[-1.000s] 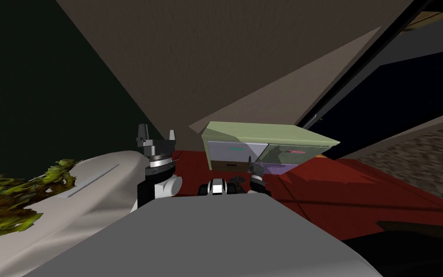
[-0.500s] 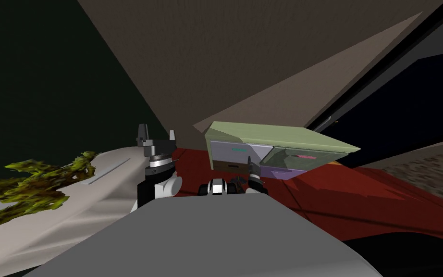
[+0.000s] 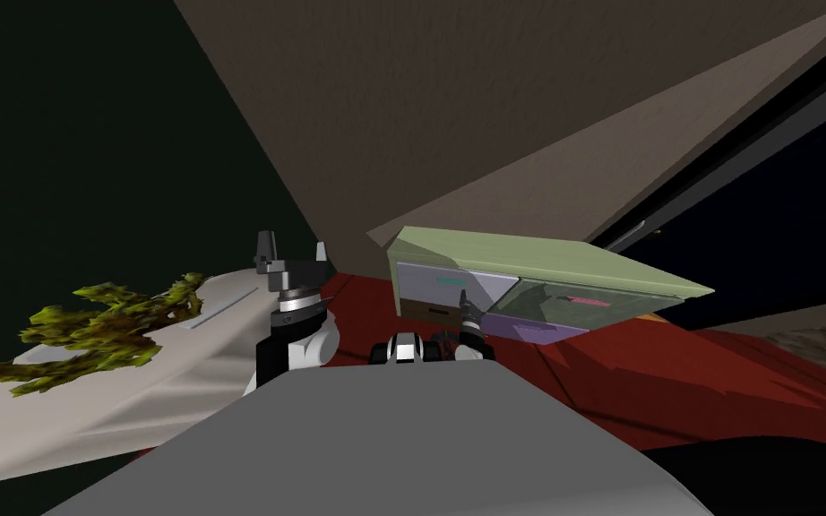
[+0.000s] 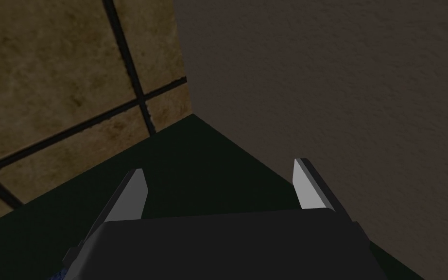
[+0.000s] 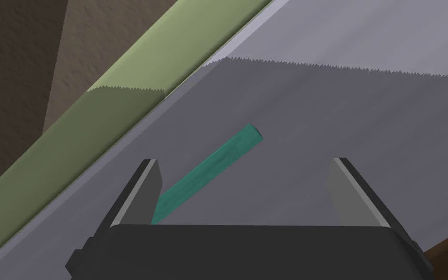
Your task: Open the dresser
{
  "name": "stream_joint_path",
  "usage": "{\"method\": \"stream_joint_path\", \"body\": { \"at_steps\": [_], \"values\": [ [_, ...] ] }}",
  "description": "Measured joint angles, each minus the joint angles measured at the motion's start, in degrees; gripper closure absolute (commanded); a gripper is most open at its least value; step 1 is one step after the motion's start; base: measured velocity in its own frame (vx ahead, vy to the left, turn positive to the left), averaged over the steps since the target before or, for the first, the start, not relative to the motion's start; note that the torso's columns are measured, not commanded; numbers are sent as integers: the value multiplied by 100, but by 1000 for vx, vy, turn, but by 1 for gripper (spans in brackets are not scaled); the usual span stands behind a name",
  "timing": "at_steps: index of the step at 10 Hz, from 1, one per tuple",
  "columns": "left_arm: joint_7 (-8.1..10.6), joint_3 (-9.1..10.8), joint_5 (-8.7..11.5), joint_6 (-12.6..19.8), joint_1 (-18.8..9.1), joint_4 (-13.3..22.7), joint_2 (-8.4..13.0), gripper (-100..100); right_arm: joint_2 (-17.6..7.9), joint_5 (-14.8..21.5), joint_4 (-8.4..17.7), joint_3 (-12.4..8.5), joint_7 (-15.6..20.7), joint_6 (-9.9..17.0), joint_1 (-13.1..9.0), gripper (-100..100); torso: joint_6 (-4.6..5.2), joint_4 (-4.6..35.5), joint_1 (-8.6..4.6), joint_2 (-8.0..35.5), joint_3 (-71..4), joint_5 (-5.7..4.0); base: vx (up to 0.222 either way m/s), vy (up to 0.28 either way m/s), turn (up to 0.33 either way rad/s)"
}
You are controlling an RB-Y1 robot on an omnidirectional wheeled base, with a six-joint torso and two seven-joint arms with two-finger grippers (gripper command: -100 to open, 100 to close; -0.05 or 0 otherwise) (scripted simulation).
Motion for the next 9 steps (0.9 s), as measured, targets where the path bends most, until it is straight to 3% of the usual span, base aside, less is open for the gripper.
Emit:
{"method": "stream_joint_path", "body": {
  "at_steps": [9],
  "values": [
    [0, 0, 0, 0, 0, 0, 0, 0, 70, -579, 779, 74, -1337, 77, -781, -100, 0, 1, -1, 3, 2, 0, 12, 3, 118]
  ]
}}
